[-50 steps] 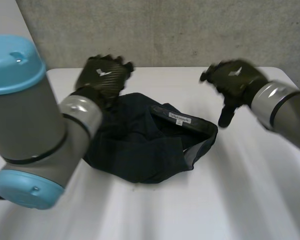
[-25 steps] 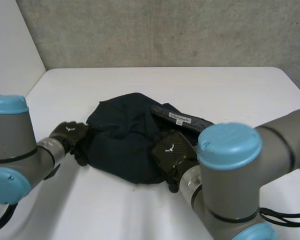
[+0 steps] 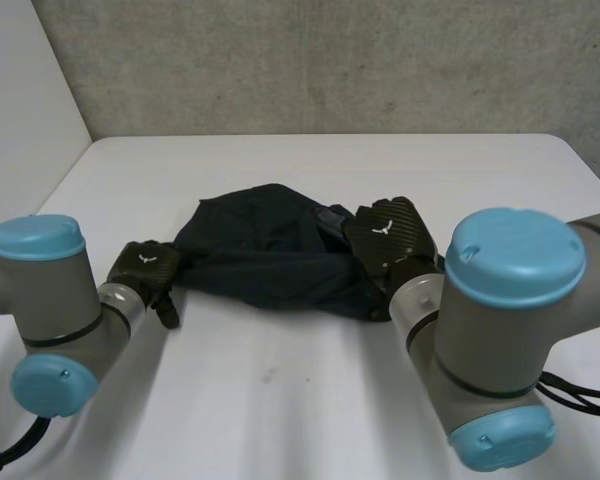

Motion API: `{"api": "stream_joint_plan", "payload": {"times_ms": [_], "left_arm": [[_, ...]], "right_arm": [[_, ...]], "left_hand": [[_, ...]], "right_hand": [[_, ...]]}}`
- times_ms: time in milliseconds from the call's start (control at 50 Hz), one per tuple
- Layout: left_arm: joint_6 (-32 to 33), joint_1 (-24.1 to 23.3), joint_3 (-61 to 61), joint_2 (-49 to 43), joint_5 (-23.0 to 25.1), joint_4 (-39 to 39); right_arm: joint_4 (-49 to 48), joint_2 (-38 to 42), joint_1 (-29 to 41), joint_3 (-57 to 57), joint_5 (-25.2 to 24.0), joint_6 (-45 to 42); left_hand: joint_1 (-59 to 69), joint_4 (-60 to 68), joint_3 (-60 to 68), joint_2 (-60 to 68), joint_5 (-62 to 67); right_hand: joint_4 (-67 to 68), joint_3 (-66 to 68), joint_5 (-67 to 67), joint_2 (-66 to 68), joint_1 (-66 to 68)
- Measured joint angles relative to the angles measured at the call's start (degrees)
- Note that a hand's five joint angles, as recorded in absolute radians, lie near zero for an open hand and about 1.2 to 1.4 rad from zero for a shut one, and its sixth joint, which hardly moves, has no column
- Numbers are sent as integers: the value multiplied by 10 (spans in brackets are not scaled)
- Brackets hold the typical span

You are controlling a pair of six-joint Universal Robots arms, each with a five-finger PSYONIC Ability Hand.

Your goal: Fold the shorts.

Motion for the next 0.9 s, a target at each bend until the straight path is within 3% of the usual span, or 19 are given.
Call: {"api": "stream_joint_plan", "payload": {"times_ms": [60,100,140,220,360,460,580,720,900], "left_arm": [[0,-7,12,-6,-12,5],[0,-21,27,-10,-20,6],[0,-32,38,-10,-21,5],[0,-55,56,14,-21,0],[0,-73,80,137,-18,-19],[-1,-75,127,257,-17,-74],[-1,-74,199,316,-16,-133],[-1,-75,250,295,-16,-164],[5,-90,258,146,-18,-188]], "right_arm": [[36,-6,-11,-7,-10,33],[65,-15,-19,-13,-25,61],[77,-21,-24,-16,-33,73],[91,-47,-36,-32,-47,83],[126,-99,-70,-90,-54,44],[192,-138,-92,-189,-52,-25],[243,-153,-99,-288,-48,-63],[316,-131,-109,-346,-48,-81],[378,-31,-106,-323,-53,-83]], "left_hand": [[7,11,9,10,13],[234,216,210,212,215],[368,353,345,356,351],[417,450,440,443,433],[417,458,451,453,433],[417,458,451,454,433],[417,458,453,455,433],[417,460,453,456,433],[417,458,451,453,433]], "right_hand": [[0,0,0,0,0],[0,0,0,0,0],[0,1,0,0,0],[0,5,0,0,11],[0,6,0,0,14],[0,6,0,0,14],[0,6,0,0,14],[0,6,0,0,14],[0,6,0,0,14]]}}
